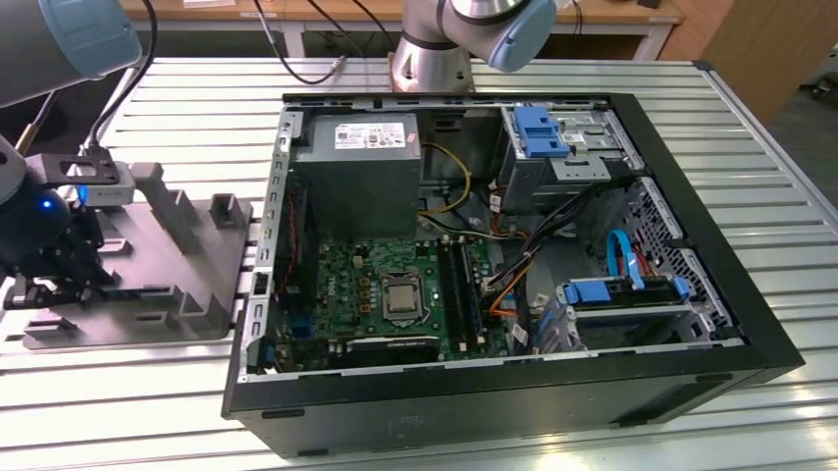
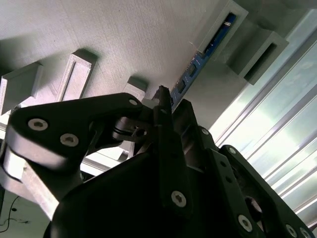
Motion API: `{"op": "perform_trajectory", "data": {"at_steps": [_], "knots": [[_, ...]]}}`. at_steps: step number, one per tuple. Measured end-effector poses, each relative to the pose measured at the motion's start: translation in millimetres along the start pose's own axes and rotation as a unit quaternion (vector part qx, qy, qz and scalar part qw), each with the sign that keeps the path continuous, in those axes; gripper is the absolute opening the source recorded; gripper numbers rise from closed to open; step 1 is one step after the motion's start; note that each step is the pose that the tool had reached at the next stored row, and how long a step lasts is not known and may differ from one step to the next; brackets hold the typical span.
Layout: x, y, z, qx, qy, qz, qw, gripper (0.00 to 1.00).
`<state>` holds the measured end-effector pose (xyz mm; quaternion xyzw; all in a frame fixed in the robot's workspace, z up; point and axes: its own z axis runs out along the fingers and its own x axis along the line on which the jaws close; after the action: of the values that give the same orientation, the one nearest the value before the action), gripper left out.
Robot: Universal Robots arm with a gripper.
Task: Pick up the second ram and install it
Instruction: 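Pick up the second ram and move it above second insertion slot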
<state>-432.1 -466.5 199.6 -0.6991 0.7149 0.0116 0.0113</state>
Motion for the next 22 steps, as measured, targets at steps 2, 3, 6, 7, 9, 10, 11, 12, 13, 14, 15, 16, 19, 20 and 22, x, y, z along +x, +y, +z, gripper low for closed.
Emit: {"op": "perform_trajectory", "data": {"at_steps": [2, 3, 6, 7, 9, 10, 11, 12, 13, 14, 15, 16, 19, 20, 22], "knots": [[0.0, 0.0, 0.0, 0.0, 0.0, 0.0, 1.0, 0.21], [0.0, 0.0, -0.1, 0.0, 0.0, 0.0, 1.0, 0.21], [0.4, 0.1, -0.1, 0.0, 0.0, 0.0, 1.0, 0.21], [1.4, 0.1, -0.1, -0.0001, 0.0001, 0.0, 1.0, 0.21], [2.4, 0.0, -0.1, 0.0, 0.0, 0.0, 1.0, 0.21], [2.4, 0.0, -0.1, 0.0, -0.0001, 0.0, 1.0, 0.21], [2.3, 0.0, 0.0, 0.0, -0.0004, 0.0, 1.0, 0.21], [2.4, 0.1, 0.1, 0.0, -0.0012, 0.0, 1.0, 0.21], [2.4, 0.0, 0.1, -0.0001, -0.0025, 0.0, 1.0, 0.21], [2.3, -0.1, 0.2, -0.0001, -0.0038, 0.0, 1.0, 0.21], [2.3, -0.1, 0.3, -0.0001, -0.0045, 0.0, 1.0, 0.21], [2.3, -0.1, 0.3, -0.0001, -0.0056, 0.0, 1.0, 0.21], [2.3, -0.2, 0.3, -0.0001, -0.0061, 0.0, 1.0, 0.21], [2.3, -0.1, 0.3, -0.0001, -0.0061, 0.0, 1.0, 0.21], [2.3, -0.1, 0.3, -0.0001, -0.0062, 0.0, 1.0, 0.21]]}}
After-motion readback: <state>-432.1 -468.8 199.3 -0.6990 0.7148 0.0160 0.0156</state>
